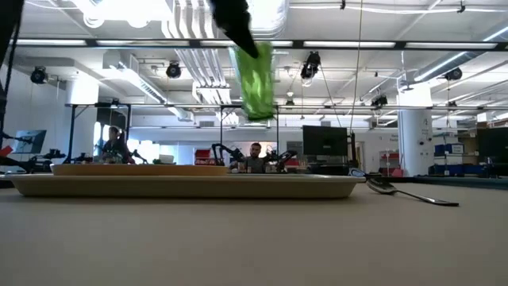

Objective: Pick and place plate/cup/fork/spoon on tray
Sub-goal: Move the green glass to the top left of the white serving gray

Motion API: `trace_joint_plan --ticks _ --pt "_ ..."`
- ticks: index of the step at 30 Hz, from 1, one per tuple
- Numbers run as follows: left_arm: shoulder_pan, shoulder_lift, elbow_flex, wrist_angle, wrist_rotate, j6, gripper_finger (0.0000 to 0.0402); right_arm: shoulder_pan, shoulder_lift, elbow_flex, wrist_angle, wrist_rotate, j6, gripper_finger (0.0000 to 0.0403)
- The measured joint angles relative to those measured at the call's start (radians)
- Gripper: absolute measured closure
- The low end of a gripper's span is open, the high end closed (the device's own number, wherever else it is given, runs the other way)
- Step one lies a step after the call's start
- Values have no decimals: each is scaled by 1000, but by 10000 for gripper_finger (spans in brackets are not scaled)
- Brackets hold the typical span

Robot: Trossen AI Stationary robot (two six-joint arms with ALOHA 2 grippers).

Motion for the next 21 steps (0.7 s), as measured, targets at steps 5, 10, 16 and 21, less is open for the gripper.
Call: trace_joint_plan --ticks 5,10,16,21 --pt "67 -141 -7 -200 18 -279 401 0 1 0 1 0 -20 394" --pt "159 -270 -49 -220 209 -425 401 0 3 0 1 0 -24 394" --pt "264 -342 -124 -310 219 -504 401 0 3 0 0 0 -27 394" --pt "336 -372 -244 -334 232 -531 401 0 3 0 -1 0 -31 394"
